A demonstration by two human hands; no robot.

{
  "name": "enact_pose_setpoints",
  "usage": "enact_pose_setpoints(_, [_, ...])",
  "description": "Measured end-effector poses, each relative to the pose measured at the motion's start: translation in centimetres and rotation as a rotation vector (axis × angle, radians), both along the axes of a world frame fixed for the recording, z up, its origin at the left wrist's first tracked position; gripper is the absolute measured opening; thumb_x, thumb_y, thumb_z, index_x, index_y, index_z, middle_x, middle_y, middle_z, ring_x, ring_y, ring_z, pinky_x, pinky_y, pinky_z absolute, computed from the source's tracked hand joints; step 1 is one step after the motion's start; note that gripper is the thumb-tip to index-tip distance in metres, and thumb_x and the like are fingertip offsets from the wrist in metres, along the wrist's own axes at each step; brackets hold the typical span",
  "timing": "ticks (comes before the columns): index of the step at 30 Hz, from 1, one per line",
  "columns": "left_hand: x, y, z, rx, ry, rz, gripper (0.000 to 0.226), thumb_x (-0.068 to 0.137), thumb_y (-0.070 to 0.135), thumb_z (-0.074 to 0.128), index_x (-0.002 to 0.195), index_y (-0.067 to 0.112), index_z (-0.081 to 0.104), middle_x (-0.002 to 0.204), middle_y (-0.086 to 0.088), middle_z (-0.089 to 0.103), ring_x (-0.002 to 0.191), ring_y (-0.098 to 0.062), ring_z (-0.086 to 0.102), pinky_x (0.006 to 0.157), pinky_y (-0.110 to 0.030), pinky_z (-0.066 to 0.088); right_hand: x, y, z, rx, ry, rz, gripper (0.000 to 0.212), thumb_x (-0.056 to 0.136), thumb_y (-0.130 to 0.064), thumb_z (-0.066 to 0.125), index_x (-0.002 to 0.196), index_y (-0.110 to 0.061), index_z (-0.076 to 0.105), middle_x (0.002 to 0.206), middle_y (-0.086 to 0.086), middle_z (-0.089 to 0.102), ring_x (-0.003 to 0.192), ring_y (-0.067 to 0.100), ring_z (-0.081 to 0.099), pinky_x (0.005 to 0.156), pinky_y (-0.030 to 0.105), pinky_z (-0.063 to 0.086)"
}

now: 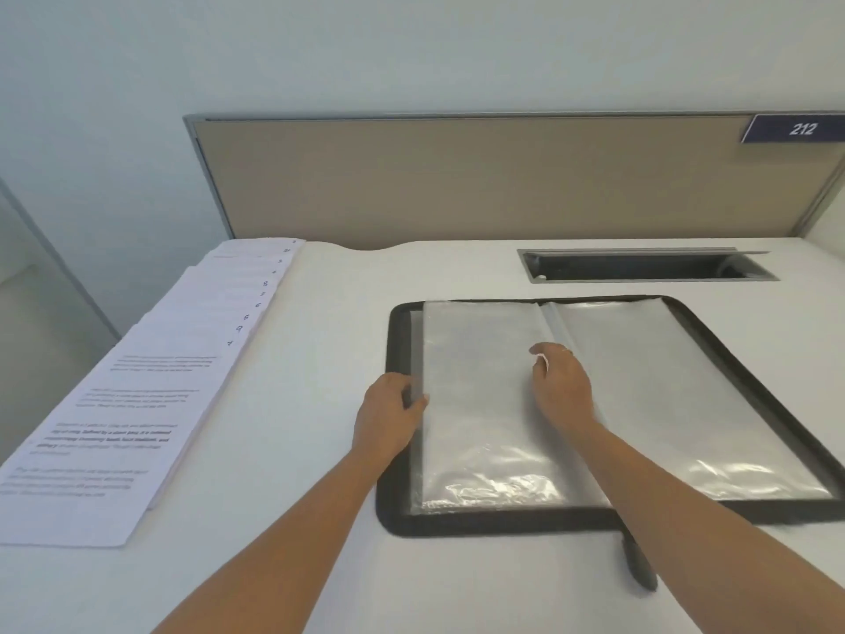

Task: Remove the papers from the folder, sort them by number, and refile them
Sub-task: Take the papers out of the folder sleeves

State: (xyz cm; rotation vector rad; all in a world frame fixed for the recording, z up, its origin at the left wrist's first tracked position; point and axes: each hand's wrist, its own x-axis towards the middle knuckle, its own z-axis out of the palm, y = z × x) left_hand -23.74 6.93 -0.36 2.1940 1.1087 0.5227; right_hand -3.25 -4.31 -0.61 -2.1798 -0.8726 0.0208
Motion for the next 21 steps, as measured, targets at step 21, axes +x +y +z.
enact_pose_setpoints(21, [7.0, -4.0, 0.7, -0.131, 0.383, 0.469, 0.065, 0.075, 0.036, 0.077, 0.120, 0.000, 0.047, 0.120, -0.019, 0.051, 0.111, -0.035, 0.052, 0.087, -0.039, 0.046, 14.5, -14.3, -2.1, -0.497, -0.202, 0.173, 0.050, 0.099, -0.045, 0.031, 0.145, -0.025, 0.032, 0.155, -0.002, 0.025, 0.144, 0.018, 0.016, 0.115, 0.045, 0.012])
